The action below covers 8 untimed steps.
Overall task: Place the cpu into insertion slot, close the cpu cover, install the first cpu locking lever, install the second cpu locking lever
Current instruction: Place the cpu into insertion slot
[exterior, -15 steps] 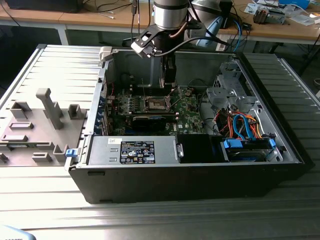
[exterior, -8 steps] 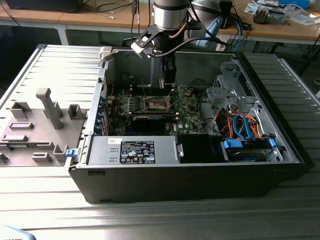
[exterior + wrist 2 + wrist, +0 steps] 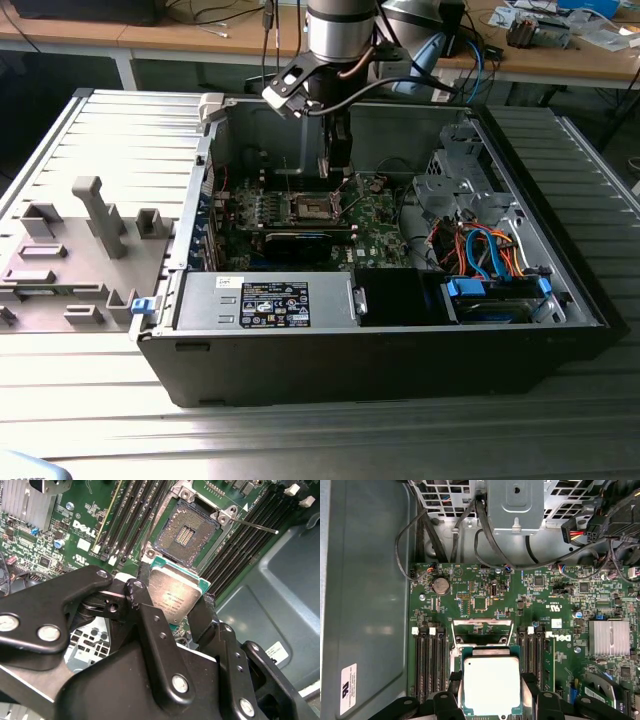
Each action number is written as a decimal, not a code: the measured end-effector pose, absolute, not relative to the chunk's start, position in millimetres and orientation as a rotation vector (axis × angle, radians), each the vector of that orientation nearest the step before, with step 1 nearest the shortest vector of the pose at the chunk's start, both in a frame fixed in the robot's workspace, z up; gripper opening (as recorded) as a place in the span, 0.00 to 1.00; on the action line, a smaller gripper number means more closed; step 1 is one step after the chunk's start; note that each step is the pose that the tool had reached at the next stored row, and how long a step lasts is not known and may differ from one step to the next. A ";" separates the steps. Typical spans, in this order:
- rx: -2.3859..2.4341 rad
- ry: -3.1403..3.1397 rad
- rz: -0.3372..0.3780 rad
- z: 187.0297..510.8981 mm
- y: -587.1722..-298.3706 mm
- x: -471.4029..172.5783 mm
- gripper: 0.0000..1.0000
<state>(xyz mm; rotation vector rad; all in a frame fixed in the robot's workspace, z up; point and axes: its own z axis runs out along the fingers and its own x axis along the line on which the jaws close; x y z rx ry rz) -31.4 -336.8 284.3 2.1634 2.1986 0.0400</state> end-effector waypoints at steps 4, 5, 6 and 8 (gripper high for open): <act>2.163 2.199 0.040 283.7 -336.8 -31.4 0.55; 2.163 2.199 0.040 283.6 -336.8 -31.4 0.55; 2.163 2.199 0.040 283.3 -336.8 -31.4 0.55; 2.163 2.199 0.040 282.8 -336.8 -31.4 0.55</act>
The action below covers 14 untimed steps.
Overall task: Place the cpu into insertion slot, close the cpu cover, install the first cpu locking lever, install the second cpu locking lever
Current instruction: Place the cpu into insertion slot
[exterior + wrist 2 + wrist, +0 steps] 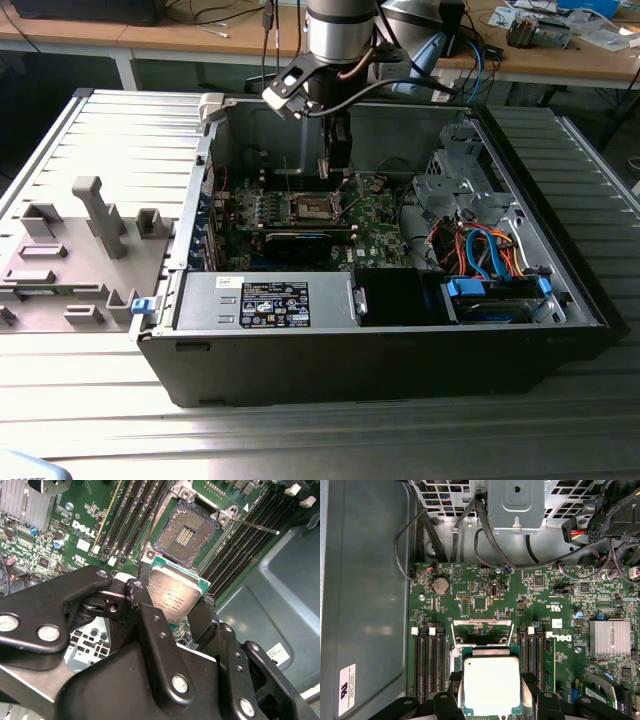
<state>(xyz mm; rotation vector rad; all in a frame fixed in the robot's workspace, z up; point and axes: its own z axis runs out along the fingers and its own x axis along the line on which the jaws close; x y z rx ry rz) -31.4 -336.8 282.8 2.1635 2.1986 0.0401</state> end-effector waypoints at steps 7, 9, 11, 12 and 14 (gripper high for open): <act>2.163 2.199 0.040 280.7 -336.8 -31.4 0.55; 2.163 2.199 0.040 280.2 -336.8 -31.4 0.55; 2.163 2.199 0.040 279.6 -336.8 -31.4 0.55; 2.163 2.199 0.040 279.4 -336.8 -31.4 0.55; 2.163 2.199 0.040 278.9 -336.8 -31.4 0.55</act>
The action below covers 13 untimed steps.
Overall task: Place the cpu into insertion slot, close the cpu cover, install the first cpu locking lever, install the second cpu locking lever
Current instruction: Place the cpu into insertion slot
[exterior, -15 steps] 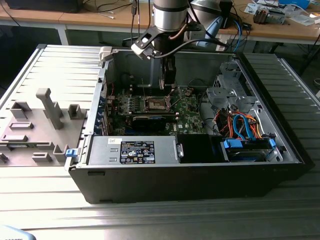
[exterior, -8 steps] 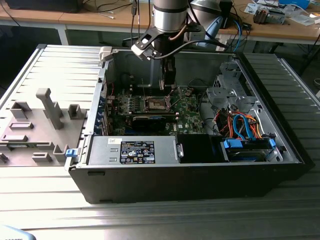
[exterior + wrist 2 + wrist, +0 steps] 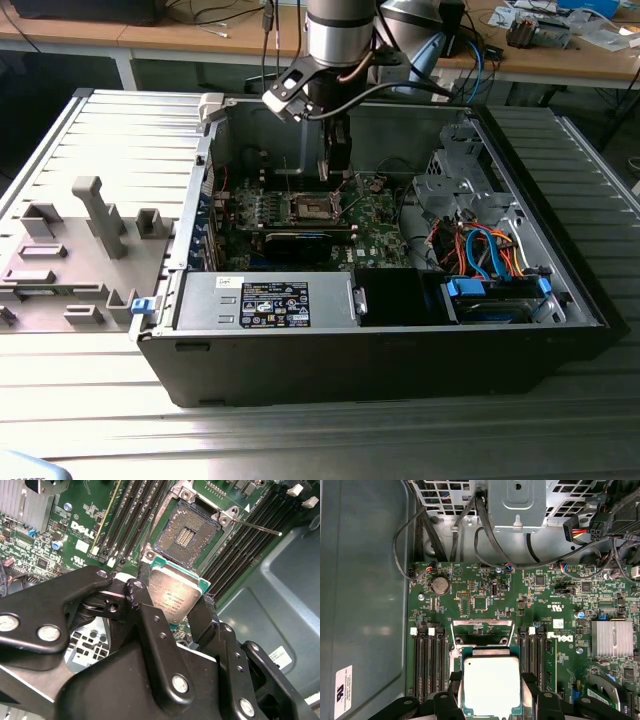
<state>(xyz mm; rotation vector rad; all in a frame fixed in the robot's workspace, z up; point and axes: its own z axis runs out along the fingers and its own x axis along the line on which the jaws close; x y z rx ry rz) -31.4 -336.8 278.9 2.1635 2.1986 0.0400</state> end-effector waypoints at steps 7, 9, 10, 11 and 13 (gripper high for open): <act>2.163 2.199 0.040 277.2 -336.8 -31.4 0.55; 2.163 2.199 0.040 276.4 -336.8 -31.4 0.55; 2.163 2.199 0.040 276.2 -336.8 -31.4 0.55; 2.163 2.199 0.040 275.9 -336.8 -31.4 0.55; 2.163 2.199 0.040 275.4 -336.8 -31.4 0.55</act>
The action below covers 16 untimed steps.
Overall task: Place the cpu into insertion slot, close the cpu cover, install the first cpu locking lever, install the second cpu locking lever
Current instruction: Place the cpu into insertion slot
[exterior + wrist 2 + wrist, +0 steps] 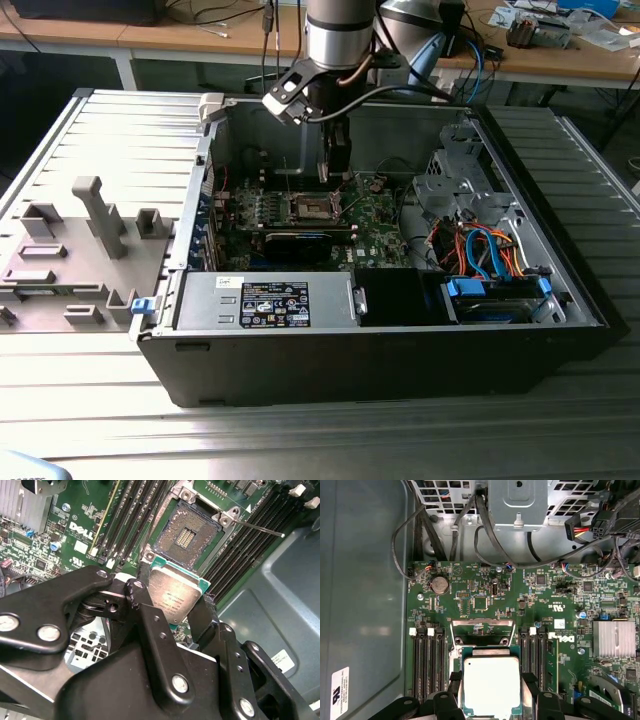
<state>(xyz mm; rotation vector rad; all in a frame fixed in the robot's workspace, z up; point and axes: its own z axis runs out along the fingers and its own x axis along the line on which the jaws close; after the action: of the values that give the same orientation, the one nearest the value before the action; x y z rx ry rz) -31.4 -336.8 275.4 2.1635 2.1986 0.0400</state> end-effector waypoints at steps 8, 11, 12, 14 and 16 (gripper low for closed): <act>2.163 2.199 0.040 273.7 -336.8 -31.4 0.55; 2.164 2.199 0.040 273.0 -336.8 -31.4 0.55; 2.164 2.199 0.040 272.9 -336.8 -31.4 0.55; 2.163 2.199 0.040 272.4 -336.8 -31.4 0.55; 2.163 2.199 0.040 272.0 -336.8 -31.4 0.55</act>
<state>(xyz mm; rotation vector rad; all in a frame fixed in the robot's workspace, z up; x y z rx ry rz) -31.4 -336.8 272.0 2.1635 2.1986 0.0400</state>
